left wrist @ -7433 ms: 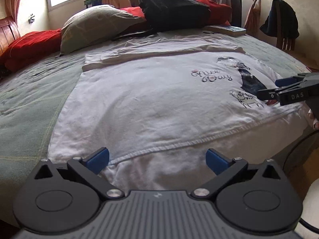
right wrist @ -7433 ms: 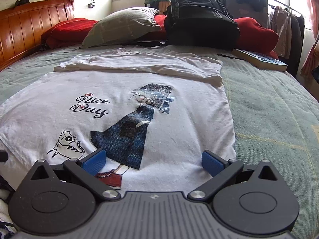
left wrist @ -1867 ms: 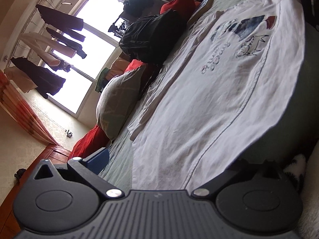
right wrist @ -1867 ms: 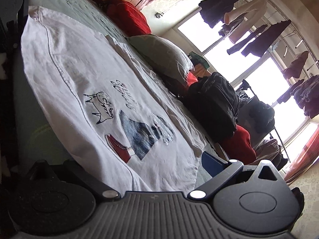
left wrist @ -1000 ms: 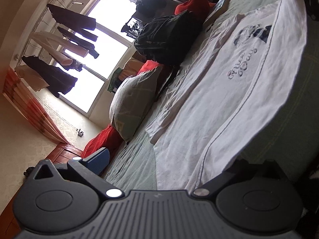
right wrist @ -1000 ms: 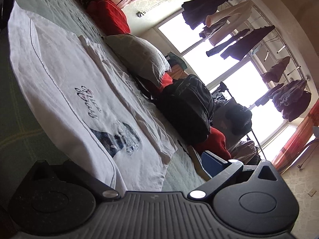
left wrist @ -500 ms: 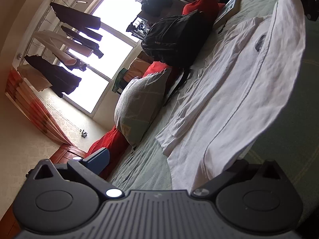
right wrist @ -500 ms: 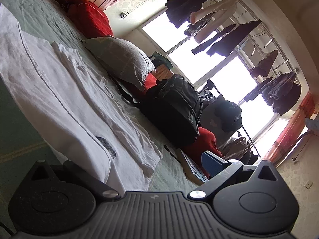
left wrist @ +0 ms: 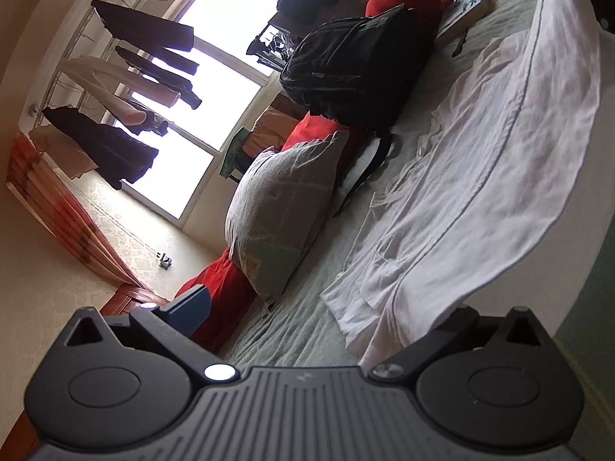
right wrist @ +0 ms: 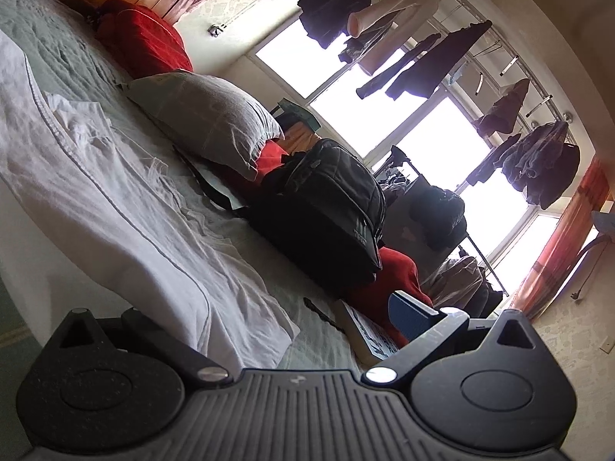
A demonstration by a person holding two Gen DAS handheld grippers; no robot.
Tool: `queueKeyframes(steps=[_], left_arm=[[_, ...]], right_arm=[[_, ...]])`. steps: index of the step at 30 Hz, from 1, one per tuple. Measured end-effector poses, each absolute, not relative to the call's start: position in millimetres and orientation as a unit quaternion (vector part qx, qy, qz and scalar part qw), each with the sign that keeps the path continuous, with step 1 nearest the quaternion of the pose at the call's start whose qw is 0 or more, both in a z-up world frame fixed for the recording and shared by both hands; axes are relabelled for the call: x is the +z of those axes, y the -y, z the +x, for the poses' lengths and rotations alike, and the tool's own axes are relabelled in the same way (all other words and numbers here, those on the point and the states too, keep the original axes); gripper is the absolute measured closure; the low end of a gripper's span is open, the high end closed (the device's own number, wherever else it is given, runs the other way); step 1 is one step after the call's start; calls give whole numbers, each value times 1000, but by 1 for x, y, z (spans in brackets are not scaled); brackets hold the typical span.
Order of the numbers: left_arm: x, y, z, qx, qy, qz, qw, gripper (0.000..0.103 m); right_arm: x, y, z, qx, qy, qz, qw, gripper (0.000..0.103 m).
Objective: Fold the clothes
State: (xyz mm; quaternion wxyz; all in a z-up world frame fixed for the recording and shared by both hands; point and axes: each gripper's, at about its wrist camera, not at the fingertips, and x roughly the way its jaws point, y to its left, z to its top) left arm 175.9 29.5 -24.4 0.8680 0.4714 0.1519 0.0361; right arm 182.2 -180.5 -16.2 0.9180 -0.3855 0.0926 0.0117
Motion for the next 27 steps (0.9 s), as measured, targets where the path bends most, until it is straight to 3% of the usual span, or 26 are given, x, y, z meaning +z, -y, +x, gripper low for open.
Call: queueKeyframes(steps=[27], left_arm=[[-30, -37, 323, 31, -160, 437, 885, 0]], right_arm=[[-11, 178, 318, -1, -120, -388, 914, 0]])
